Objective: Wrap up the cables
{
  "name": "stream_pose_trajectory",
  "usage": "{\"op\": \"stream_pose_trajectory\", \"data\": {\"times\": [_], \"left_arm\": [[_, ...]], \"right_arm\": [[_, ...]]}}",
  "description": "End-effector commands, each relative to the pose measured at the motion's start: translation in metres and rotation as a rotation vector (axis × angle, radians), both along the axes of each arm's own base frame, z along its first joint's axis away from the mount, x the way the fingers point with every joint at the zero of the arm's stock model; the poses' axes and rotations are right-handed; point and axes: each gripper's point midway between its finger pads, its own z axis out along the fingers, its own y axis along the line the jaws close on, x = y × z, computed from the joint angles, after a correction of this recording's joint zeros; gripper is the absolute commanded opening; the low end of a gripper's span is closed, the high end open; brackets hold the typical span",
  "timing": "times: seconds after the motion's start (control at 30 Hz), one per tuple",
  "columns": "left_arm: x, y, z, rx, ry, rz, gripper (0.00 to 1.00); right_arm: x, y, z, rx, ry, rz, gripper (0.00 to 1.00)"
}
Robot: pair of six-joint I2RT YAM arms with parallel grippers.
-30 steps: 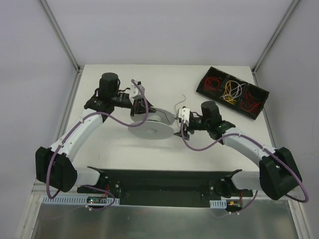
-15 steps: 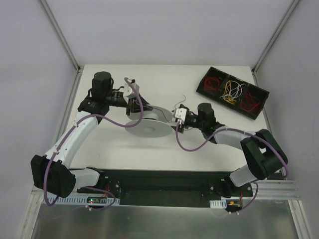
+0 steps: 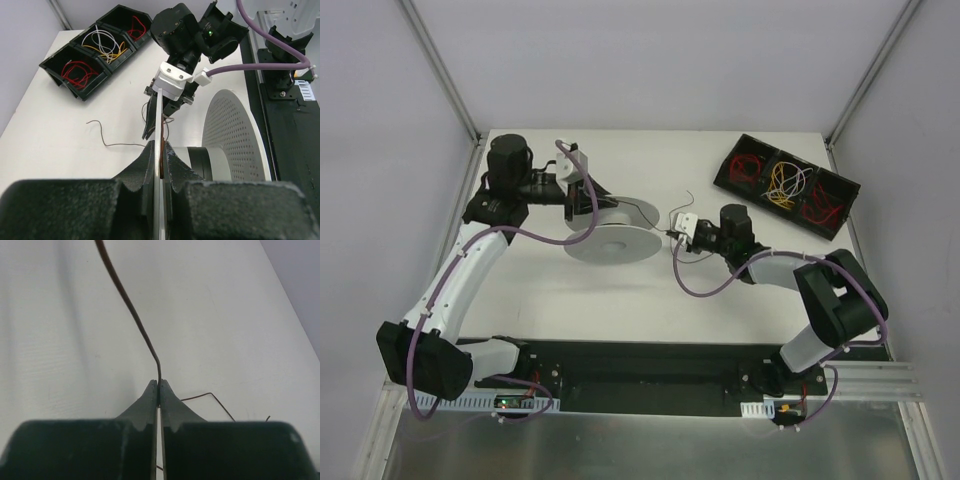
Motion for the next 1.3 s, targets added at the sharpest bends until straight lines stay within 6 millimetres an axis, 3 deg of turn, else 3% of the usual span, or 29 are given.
{"op": "stream_pose_trajectory", "data": {"times": [0.0,0.37,0.6,0.87,1.03,1.27], "left_arm": [[0.002,0.003,0.03,-0.036,-0.081,0.007,0.0],[0.024,0.013,0.038,-0.062,-0.047,0.073,0.0],[0.039,0.015,0.048,-0.096,0.006,0.138,0.0],[0.1,0.028,0.071,-0.251,0.291,0.489,0.0],[0.131,0.046,0.08,-0.422,0.494,0.73,0.0],[0.166,0.069,0.06,-0.463,0.677,1.073,0.0]], "right_arm": [[0.001,-0.005,0.016,0.027,-0.032,0.001,0.0],[0.003,-0.019,0.001,-0.011,0.011,-0.026,0.01],[0.008,-0.019,0.004,0.004,0.049,-0.05,0.0],[0.007,-0.011,0.042,0.071,0.149,-0.088,0.01],[-0.01,0.004,0.064,0.094,0.25,-0.074,0.01],[-0.041,0.042,0.097,0.129,0.332,-0.01,0.01]]}}
